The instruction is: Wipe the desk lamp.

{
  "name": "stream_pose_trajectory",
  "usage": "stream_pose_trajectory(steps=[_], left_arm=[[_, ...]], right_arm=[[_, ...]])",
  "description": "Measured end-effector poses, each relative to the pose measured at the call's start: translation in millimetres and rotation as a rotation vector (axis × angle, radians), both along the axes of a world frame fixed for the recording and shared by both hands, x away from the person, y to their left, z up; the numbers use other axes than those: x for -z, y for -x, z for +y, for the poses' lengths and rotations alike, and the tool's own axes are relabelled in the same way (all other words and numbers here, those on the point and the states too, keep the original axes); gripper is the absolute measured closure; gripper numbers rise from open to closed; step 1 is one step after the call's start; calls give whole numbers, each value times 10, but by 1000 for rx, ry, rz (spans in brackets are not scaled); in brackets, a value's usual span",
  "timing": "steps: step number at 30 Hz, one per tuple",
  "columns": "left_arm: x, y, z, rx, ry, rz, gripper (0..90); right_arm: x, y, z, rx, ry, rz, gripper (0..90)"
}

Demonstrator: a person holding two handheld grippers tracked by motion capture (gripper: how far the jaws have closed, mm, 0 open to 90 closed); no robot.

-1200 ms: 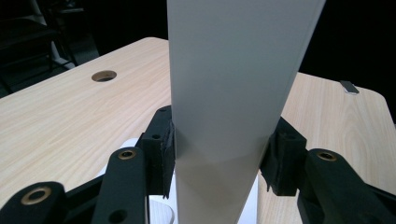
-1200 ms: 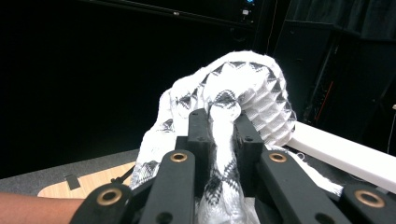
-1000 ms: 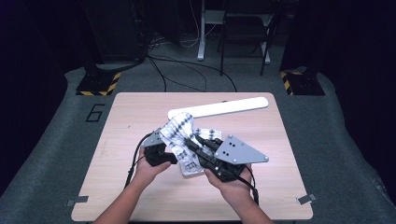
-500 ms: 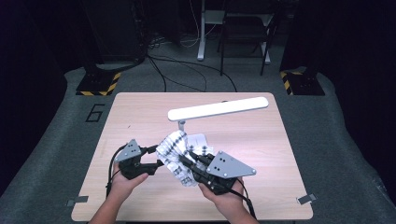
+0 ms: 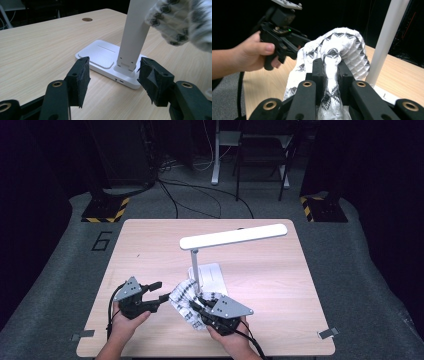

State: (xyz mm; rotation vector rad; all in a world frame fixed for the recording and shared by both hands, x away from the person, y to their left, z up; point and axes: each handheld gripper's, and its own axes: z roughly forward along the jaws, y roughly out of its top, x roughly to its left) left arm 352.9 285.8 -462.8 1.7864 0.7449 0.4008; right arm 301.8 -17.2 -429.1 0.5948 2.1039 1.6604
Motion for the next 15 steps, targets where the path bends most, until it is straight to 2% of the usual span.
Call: stream_pose_trajectory(steps=[3,7,10,11,12,15], left_arm=[[18,39,51,-9,8,21,421],[25,71,84,-22,7,20,420],[23,151,158,-49,12,26,421],[23,151,158,-49,12,26,421],[26,193,201,-57,-11,22,421],[42,244,245,-70,-11,24,421]], right_arm=[[106,-59,5,-6,-9,16,800],[193,-93,43,-4,9,11,800],[314,-127,134,-15,70,10,800],[314,-127,134,-15,70,10,800],[380,-166,186,-28,97,22,800],[467,-223,247,-27,123,51,799]])
